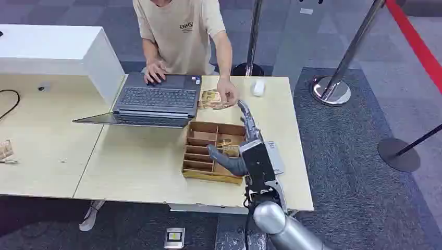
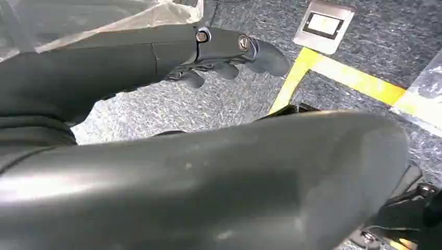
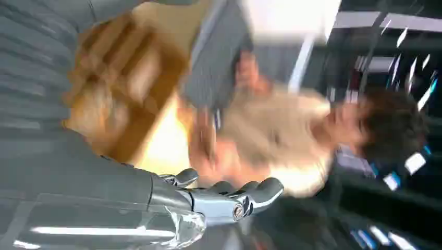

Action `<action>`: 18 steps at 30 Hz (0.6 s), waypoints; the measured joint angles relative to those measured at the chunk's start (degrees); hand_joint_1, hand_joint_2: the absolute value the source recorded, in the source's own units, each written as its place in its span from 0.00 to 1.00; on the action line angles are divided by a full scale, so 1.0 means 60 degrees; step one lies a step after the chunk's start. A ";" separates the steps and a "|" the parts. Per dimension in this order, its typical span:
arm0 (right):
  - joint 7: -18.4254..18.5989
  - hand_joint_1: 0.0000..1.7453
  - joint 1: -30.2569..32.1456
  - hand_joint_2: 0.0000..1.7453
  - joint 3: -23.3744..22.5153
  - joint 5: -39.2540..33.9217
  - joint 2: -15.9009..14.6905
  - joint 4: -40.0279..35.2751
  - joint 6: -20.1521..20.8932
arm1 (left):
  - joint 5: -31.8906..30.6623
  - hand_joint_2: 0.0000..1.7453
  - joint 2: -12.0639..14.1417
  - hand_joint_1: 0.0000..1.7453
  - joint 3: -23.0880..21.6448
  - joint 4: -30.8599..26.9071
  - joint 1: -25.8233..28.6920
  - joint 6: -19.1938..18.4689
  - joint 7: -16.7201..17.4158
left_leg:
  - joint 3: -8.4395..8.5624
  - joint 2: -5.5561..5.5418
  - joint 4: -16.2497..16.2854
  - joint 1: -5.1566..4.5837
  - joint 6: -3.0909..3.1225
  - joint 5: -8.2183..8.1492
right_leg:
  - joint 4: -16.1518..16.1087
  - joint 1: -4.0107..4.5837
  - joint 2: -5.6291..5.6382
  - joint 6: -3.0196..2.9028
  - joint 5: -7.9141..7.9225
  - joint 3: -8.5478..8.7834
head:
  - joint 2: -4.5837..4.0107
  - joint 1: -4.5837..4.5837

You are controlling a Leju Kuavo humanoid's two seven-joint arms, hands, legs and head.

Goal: Pass the card to the sensor for recognition and then transmit it.

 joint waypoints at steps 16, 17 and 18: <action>0.2818 0.00 -0.2053 1.00 0.0787 0.8769 -0.1089 0.1035 0.0163 | -0.0204 0.00 0.0000 0.00 -0.0004 0.0003 -0.0001 -0.0055 0.0171 | -0.0011 -0.0002 0.0001 -0.0006 0.0001 0.0000 | -0.0001 -0.0005 -0.0003 0.0001 0.0001 -0.0012 | 0.0000 0.0000; 0.2796 0.00 -0.2055 1.00 0.0831 0.8813 -0.1126 0.1079 0.0189 | -0.0208 0.00 0.0004 0.00 -0.0004 0.0000 -0.0002 -0.0084 0.0171 | -0.0012 -0.0002 0.0001 -0.0006 0.0001 0.0000 | -0.0001 -0.0005 -0.0003 0.0001 0.0001 -0.0012 | 0.0000 0.0004; 0.2748 0.00 -0.2066 1.00 0.0886 0.8816 -0.1174 0.1126 0.0218 | -0.0211 0.00 0.0004 0.00 -0.0004 0.0000 -0.0003 -0.0098 0.0171 | -0.0014 -0.0003 0.0001 -0.0006 0.0001 -0.0001 | 0.0000 -0.0005 -0.0002 0.0001 0.0001 -0.0013 | 0.0000 0.0004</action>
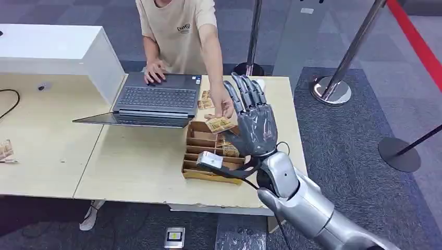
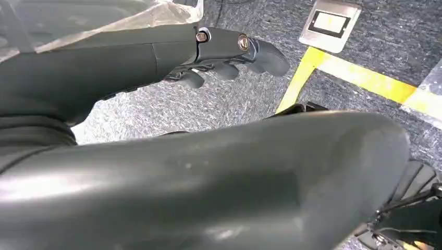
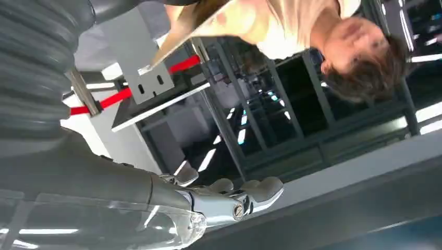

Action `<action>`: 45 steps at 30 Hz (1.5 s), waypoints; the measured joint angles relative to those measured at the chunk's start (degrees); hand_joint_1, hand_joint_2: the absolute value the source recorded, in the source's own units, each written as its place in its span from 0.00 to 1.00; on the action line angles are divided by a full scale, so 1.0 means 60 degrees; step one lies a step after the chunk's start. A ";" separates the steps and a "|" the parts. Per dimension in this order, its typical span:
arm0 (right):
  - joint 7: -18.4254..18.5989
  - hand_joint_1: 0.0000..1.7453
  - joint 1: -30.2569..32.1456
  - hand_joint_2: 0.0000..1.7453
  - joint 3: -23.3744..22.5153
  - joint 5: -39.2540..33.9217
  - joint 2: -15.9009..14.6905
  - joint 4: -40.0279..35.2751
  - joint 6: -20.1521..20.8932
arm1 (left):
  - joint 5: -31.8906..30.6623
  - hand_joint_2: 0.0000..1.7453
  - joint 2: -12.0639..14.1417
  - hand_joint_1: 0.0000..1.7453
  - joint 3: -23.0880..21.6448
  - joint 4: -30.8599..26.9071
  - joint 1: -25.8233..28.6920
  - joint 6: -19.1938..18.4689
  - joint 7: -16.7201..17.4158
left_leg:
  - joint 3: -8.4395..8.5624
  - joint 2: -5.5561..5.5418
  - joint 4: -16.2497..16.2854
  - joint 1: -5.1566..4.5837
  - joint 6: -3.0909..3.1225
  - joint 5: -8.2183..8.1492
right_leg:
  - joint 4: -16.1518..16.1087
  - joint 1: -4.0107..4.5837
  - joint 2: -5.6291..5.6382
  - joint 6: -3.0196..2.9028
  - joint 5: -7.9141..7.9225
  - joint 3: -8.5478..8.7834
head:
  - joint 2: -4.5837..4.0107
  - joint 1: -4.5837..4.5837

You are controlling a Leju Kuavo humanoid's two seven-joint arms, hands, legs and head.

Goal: Pass the card to the sensor for recognition and then transmit it.

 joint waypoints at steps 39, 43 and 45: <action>-0.3409 1.00 0.0849 1.00 -0.0962 -0.9026 0.0015 0.1656 -0.0685 | 0.0095 0.00 -0.0007 0.00 -0.0007 0.0000 -0.0008 -0.0007 -0.0120 | 0.0001 0.0000 0.0000 -0.0002 0.0001 -0.0001 | -0.0003 -0.0002 0.0001 0.0001 0.0000 0.0001 | 0.0000 0.0000; -0.3708 1.00 0.1054 1.00 -0.1450 -0.9716 0.0040 0.2591 -0.0689 | 0.0179 0.00 -0.0007 0.00 -0.0007 0.0000 0.0000 0.0040 -0.0120 | 0.0000 -0.0001 0.0000 -0.0003 0.0001 -0.0001 | -0.0004 -0.0003 0.0000 0.0001 0.0000 0.0000 | 0.0000 0.0000; -0.3883 1.00 0.1134 1.00 -0.1673 -1.0102 0.0051 0.3130 -0.0678 | 0.0215 0.00 -0.0007 0.00 -0.0007 0.0000 0.0000 0.0069 -0.0120 | 0.0000 -0.0001 0.0000 -0.0003 0.0004 -0.0003 | -0.0005 -0.0003 0.0000 0.0001 0.0000 -0.0001 | 0.0000 0.0000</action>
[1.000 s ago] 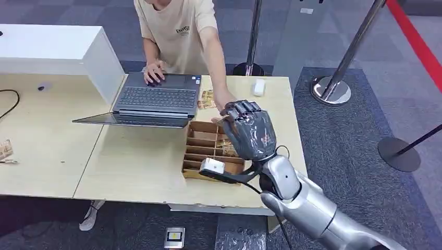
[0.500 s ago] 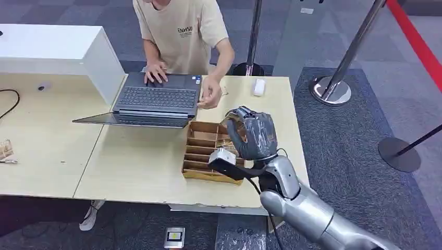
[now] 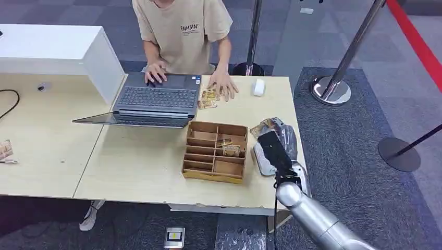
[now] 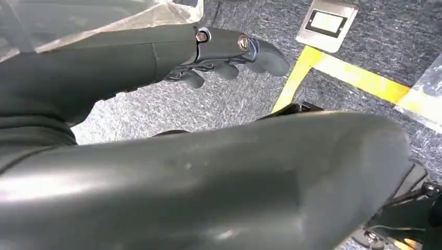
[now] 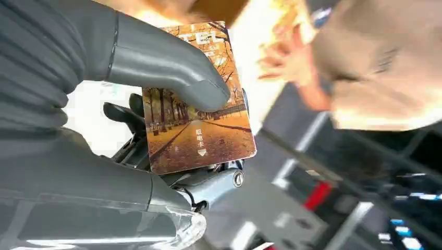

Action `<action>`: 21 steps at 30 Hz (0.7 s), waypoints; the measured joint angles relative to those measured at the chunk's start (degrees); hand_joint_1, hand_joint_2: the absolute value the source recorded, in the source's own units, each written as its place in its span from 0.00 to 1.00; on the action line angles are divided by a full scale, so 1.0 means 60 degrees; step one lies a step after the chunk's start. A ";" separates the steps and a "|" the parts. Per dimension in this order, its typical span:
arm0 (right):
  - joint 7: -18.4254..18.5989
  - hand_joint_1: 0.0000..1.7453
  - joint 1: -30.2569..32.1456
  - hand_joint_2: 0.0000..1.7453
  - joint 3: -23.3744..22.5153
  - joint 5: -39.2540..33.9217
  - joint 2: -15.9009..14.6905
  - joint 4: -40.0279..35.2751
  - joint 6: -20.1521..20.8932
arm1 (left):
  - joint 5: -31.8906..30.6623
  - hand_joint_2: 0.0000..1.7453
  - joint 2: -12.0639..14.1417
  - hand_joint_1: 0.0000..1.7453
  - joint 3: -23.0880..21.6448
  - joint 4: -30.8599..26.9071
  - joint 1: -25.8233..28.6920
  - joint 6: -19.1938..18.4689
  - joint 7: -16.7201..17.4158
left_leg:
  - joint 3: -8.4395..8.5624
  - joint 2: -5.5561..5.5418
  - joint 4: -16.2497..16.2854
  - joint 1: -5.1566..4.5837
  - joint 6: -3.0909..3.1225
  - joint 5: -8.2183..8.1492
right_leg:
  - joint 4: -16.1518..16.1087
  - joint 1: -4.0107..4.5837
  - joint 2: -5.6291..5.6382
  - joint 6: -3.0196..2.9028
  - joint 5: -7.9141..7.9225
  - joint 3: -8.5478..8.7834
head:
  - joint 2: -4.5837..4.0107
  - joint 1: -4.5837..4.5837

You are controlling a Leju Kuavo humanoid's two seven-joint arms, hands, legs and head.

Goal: Pass the card to the sensor for recognition and then transmit it.

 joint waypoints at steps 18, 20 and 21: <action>-0.0183 1.00 0.0394 1.00 -0.0783 -0.0542 0.0364 0.3277 0.0317 | 0.0200 0.00 0.0000 0.00 0.0000 0.0000 0.0022 0.0208 0.0004 | -0.0003 0.0004 -0.0001 0.0001 0.0003 -0.0003 | 0.0000 0.0002 0.0001 0.0002 -0.0004 -0.0005 | 0.0000 0.0000; -0.0153 1.00 0.0373 1.00 -0.0779 -0.0422 0.0419 0.3434 0.0310 | 0.0200 0.00 0.0000 0.00 0.0000 0.0000 0.0021 0.0219 0.0004 | 0.0000 0.0005 -0.0001 0.0002 0.0003 -0.0003 | -0.0001 0.0002 0.0001 0.0002 -0.0004 -0.0002 | 0.0000 0.0000; -0.0145 1.00 0.0352 1.00 -0.0779 -0.0353 0.0452 0.3510 0.0288 | 0.0200 0.00 0.0000 0.00 0.0000 0.0000 0.0022 0.0222 0.0004 | 0.0003 0.0006 -0.0001 0.0002 0.0003 -0.0003 | -0.0001 0.0002 0.0002 0.0002 -0.0004 -0.0001 | 0.0000 -0.0004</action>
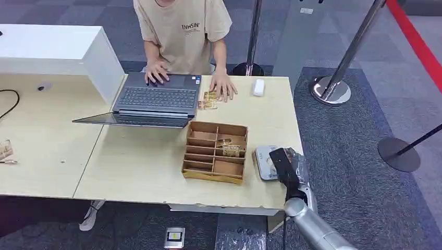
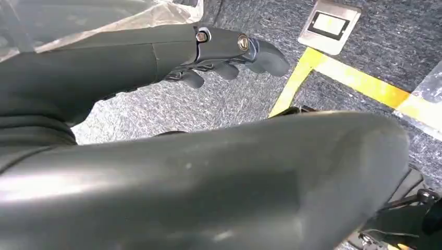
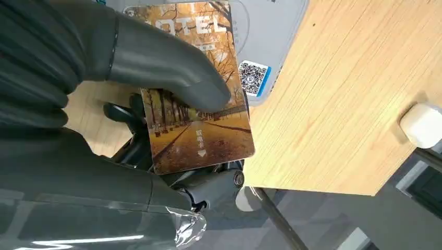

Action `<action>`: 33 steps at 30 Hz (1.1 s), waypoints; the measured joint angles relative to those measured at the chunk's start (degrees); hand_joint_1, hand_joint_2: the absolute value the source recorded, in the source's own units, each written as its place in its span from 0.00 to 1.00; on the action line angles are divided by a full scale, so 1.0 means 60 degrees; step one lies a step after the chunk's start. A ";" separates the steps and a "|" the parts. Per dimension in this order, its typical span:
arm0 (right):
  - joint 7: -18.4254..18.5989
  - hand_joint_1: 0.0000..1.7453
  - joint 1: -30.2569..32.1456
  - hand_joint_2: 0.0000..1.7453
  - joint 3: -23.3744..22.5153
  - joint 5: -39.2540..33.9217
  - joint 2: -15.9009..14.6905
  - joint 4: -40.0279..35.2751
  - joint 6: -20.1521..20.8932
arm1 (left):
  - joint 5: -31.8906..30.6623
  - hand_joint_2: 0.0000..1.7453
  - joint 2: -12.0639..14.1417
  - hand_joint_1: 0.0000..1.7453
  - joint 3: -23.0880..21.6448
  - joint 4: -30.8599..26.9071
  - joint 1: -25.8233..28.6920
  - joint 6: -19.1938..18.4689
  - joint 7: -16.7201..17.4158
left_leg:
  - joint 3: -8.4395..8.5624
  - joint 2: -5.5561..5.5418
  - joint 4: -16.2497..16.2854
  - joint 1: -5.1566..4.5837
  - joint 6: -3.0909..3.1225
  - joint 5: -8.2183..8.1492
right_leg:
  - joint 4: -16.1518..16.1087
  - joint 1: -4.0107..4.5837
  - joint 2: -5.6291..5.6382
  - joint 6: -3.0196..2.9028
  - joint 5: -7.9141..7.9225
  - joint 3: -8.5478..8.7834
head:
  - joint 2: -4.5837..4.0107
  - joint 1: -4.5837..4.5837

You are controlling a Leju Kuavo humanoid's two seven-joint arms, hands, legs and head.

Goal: Pass the card to the sensor for recognition and then transmit it.

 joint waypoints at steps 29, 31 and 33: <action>0.1318 1.00 -0.2565 1.00 0.0353 0.2360 0.0175 -0.5056 0.0870 | -0.0583 0.00 0.0000 0.00 -0.0029 0.0000 -0.0052 -0.0401 -0.0040 | -0.0008 0.0008 0.0001 -0.0002 0.0000 0.0003 | 0.0014 -0.0003 0.0005 0.0005 0.0005 -0.0006 | 0.0000 0.0004; 0.1443 1.00 -0.3073 1.00 0.0590 0.2739 0.0179 -0.5019 0.1114 | -0.0648 0.00 0.0000 0.00 -0.0069 0.0000 -0.0062 -0.0401 -0.0084 | -0.0011 0.0008 0.0001 -0.0003 -0.0001 0.0003 | 0.0014 -0.0003 0.0005 0.0005 0.0005 -0.0005 | 0.0000 0.0004; 0.1523 1.00 -0.3634 1.00 0.0903 0.3202 0.0193 -0.4740 0.1362 | -0.0718 0.00 0.0000 0.00 -0.0084 0.0000 -0.0067 -0.0401 -0.0117 | -0.0011 0.0007 0.0001 -0.0003 -0.0001 0.0004 | 0.0014 -0.0003 0.0005 0.0005 0.0005 -0.0005 | 0.0000 0.0000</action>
